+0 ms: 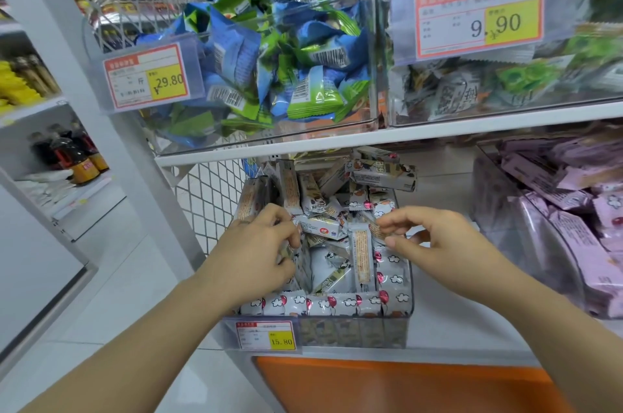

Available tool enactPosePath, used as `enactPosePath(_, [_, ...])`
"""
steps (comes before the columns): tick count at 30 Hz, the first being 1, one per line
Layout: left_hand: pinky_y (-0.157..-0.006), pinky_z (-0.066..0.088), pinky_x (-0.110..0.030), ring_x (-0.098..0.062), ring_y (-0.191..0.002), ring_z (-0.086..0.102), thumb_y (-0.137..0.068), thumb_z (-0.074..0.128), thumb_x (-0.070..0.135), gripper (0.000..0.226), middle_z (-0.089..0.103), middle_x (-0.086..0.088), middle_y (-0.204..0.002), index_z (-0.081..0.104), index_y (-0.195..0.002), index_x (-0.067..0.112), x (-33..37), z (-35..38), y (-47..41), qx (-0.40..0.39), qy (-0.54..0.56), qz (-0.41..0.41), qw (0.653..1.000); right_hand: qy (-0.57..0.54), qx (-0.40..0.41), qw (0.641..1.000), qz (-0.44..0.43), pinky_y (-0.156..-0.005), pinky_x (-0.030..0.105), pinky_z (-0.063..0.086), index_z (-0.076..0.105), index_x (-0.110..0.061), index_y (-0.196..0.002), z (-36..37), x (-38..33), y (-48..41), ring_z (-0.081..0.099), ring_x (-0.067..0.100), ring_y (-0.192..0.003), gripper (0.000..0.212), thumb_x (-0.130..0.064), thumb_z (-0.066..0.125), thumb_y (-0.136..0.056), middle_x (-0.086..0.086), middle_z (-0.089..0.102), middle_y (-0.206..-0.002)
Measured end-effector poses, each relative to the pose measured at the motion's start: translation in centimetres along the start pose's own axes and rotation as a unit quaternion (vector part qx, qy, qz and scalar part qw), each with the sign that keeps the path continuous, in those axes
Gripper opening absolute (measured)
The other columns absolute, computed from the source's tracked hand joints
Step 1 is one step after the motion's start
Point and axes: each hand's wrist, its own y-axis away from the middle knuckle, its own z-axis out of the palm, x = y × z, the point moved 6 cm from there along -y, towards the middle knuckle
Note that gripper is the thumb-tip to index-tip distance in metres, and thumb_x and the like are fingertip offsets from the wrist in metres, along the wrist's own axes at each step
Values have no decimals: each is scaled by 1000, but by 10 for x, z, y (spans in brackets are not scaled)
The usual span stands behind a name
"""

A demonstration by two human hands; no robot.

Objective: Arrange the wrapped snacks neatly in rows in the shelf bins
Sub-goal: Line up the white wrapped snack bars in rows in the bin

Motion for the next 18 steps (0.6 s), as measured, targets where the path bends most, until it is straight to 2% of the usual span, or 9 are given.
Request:
enactPosePath(3, [-83,43,-28,-15,-101,55,-82,58,27,16,38,14,-124,56,-96,34,-3,-11,1,30,77,-20,996,3,1,1000,-2,-68,3,42,64,-34,-95,-1,0,0,54,-16,-77,22,-14,65,-87,-19,63,-87])
enactPosePath(6, [-82,40,-24,-10,-101,49,-80,62,21,17,39,16,-112,59,-93,32,-8,-21,-3,79,143,-51,985,4,1,1000,-5,-68,2,41,64,-35,-94,0,1,-1,55,-15,-80,23,-13,65,-86,-19,64,-87])
enactPosePath(8, [-79,38,-25,-13,-94,47,-80,62,19,19,40,16,-98,62,-96,29,-16,-27,-10,120,148,-86,978,5,2,1000,-9,-70,3,42,64,-36,-93,1,2,-2,55,-13,-85,25,-13,65,-86,-20,65,-89])
enactPosePath(10, [-75,41,-28,-21,-88,51,-79,60,17,21,48,7,-92,64,-98,24,-25,-31,-21,154,128,-116,973,6,2,1000,-11,-71,2,42,63,-38,-92,1,2,-2,55,-12,-88,26,-13,65,-86,-20,65,-90])
enactPosePath(12, [-73,47,-33,-31,-88,56,-77,60,14,23,58,-8,-97,66,-100,18,-35,-30,-35,172,101,-132,971,4,3,1000,-11,-72,3,42,63,-39,-91,1,1,-3,55,-12,-87,27,-13,66,-85,-19,66,-90])
enactPosePath(14, [-76,51,-39,-38,-96,55,-76,59,12,30,58,-16,-114,67,-106,14,-41,-25,-47,174,66,-131,974,1,3,1000,-10,-71,3,42,62,-38,-91,1,1,-2,55,-13,-85,26,-13,66,-85,-20,65,-89])
enactPosePath(17, [-83,51,-45,-41,-102,56,-78,41,31,45,56,-15,-124,68,-109,12,-48,-12,-59,146,32,-116,982,2,3,1000,-10,-71,3,41,62,-39,-92,0,1,-1,55,-15,-83,27,-14,66,-86,-20,64,-90])
enactPosePath(18, [-87,49,-44,-39,-106,56,-81,42,35,45,55,-13,-127,67,-112,13,-50,-10,-61,130,26,-123,983,3,2,1000,-10,-70,2,41,62,-39,-93,0,1,-1,55,-15,-83,26,-14,65,-86,-20,64,-90])
